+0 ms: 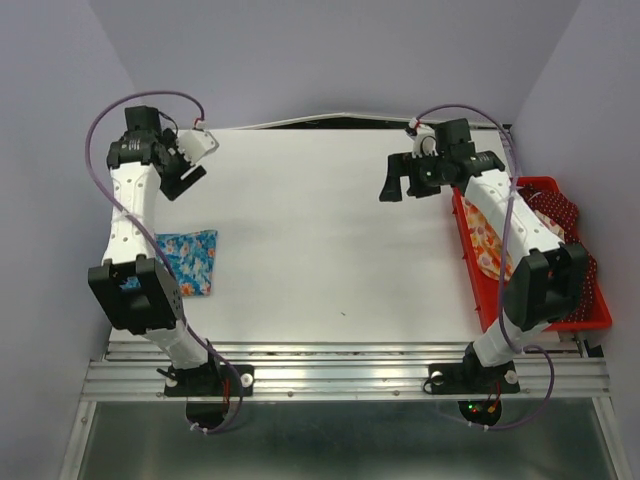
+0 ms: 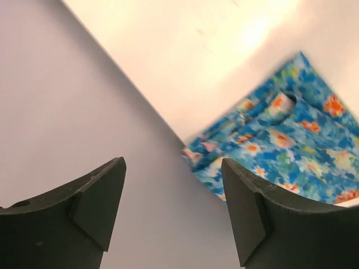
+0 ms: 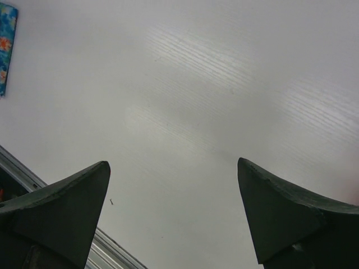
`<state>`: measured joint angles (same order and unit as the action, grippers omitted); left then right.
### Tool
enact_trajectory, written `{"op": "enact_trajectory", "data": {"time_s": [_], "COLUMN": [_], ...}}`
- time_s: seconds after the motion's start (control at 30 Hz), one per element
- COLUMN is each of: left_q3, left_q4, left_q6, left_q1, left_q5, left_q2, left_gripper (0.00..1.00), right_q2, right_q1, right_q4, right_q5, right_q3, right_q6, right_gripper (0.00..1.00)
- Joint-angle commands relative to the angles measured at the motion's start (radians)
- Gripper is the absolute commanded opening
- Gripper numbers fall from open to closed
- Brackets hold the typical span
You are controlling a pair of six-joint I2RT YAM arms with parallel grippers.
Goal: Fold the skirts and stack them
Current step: Neatly place the folded skirt to the corner, then grab the skirt from the pile
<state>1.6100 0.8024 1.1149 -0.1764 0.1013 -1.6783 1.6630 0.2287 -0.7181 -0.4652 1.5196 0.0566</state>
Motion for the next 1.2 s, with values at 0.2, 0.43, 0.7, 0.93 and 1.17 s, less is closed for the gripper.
{"op": "enact_trajectory", "data": {"time_s": [0.2,0.43,0.7,0.93,1.17], "left_q3": [0.213,-0.083,-0.26,-0.277,-0.254], "left_q4": [-0.145,-0.141,-0.12,-0.103,-0.108], "left_q6": [-0.489,-0.65,-0.5,-0.52,-0.558], "left_q1": [0.052,0.052,0.054,0.054,0.054], "left_q5": [0.092,0.149,0.357,0.422,0.391], "left_q2": [0.338,0.558,0.712,0.655,0.628], "left_gripper": [0.99,0.99,0.99,0.99,0.99], "right_q2": [-0.204,-0.198,-0.128,-0.028,-0.028], "right_q1": [-0.067,-0.271,-0.517,-0.517,-0.517], "right_q4": [-0.069,-0.156,-0.244,-0.12,-0.059], "right_q5": [0.227,0.398,0.545,0.665,0.68], "right_q3": [0.013,-0.035,0.07,-0.104,-0.171], "right_q6": [-0.181,-0.28,-0.543,-0.618,-0.666], "right_gripper": [1.0,1.0,1.0,0.94,0.39]}}
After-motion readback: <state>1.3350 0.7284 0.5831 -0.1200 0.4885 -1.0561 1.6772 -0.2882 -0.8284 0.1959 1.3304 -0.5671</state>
